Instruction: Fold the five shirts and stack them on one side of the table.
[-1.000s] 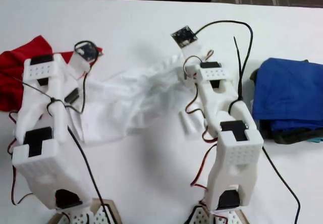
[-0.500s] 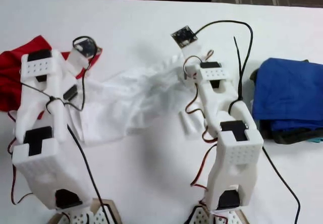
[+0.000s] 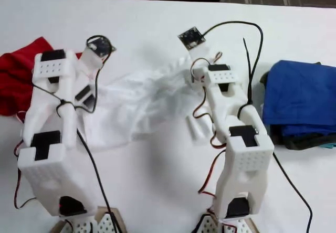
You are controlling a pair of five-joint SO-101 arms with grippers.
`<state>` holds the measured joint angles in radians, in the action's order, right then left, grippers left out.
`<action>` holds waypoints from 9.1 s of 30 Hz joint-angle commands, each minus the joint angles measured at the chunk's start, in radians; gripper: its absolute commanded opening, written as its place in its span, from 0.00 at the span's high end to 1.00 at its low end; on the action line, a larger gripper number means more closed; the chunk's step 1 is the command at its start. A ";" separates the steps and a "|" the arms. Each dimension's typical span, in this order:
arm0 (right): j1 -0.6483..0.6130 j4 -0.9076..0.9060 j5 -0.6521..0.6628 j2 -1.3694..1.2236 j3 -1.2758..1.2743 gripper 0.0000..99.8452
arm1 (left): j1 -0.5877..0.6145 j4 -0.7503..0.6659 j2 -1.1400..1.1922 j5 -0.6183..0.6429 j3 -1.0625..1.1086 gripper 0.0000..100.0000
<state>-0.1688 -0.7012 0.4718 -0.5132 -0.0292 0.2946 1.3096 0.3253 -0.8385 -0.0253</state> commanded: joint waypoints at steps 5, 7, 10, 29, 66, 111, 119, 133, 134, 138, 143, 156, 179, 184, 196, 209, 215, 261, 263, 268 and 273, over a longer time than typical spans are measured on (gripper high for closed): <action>-0.008 0.013 0.002 0.004 0.029 0.98 | -0.008 -0.109 0.103 0.009 -0.044 0.81; -0.008 0.013 0.002 0.004 0.029 0.98 | -0.008 -0.121 0.135 0.009 -0.044 0.81; -0.008 0.013 0.002 0.004 0.029 0.98 | -0.006 -0.129 0.149 0.009 -0.044 0.81; -0.008 0.013 0.002 0.004 0.029 0.98 | 0.086 0.026 0.153 0.003 -0.231 0.97; -0.008 0.013 0.002 0.002 0.028 0.98 | 0.158 -0.068 0.276 -0.035 -0.321 0.85; -0.038 -0.407 0.091 0.599 0.245 0.98 | 0.126 0.471 -0.087 0.046 -0.763 0.97; -0.073 -0.544 0.207 0.865 0.419 0.98 | 0.203 0.474 -0.342 0.078 -0.760 0.97; -0.064 -0.674 0.272 0.943 0.878 0.98 | 0.204 0.476 -0.695 0.117 -0.760 0.97; -0.064 -0.688 0.275 0.944 0.902 0.98 | 0.204 0.476 -0.712 0.117 -0.759 0.98; -0.068 -0.751 0.284 0.944 0.990 0.98 | 0.204 0.477 -0.786 0.133 -0.719 0.98; -0.070 -0.831 0.284 0.957 1.082 0.98 | 0.201 0.476 -0.902 0.144 -0.585 0.98; -0.073 -0.951 0.278 1.162 1.128 0.98 | 0.206 0.476 -1.140 0.146 -0.542 0.98; -0.077 -0.819 0.287 1.181 1.132 0.98 | 0.204 0.470 -1.280 0.144 -0.314 0.98; -0.107 -0.839 0.287 1.236 1.126 0.98 | 0.206 0.473 -1.321 0.146 -0.314 0.98; -0.110 -0.869 0.285 1.184 1.077 0.98 | 0.203 0.402 -1.376 0.146 -0.074 0.98; -0.176 -0.696 0.278 0.814 0.822 0.98 | 0.137 0.123 -1.007 0.146 0.101 0.98; -0.105 -0.539 0.279 0.641 0.687 0.98 | 0.071 0.020 -0.720 0.146 0.030 0.98; 0.038 -0.897 0.249 0.268 0.807 0.98 | 0.158 0.477 -0.021 0.040 -0.591 0.97; 0.041 -0.923 0.249 0.295 0.807 0.98 | 0.146 0.477 -0.124 0.012 -0.483 0.97; 0.041 -0.995 0.247 0.375 0.772 0.98 | 0.129 0.466 -0.376 -0.041 -0.147 0.97; 0.035 -0.989 0.249 0.532 0.528 0.98 | 0.147 0.425 -0.568 -0.083 0.104 0.97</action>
<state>-0.1412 -1.6909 0.7265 -0.1143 0.6091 0.4342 1.7515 -0.1089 -0.8938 -0.0284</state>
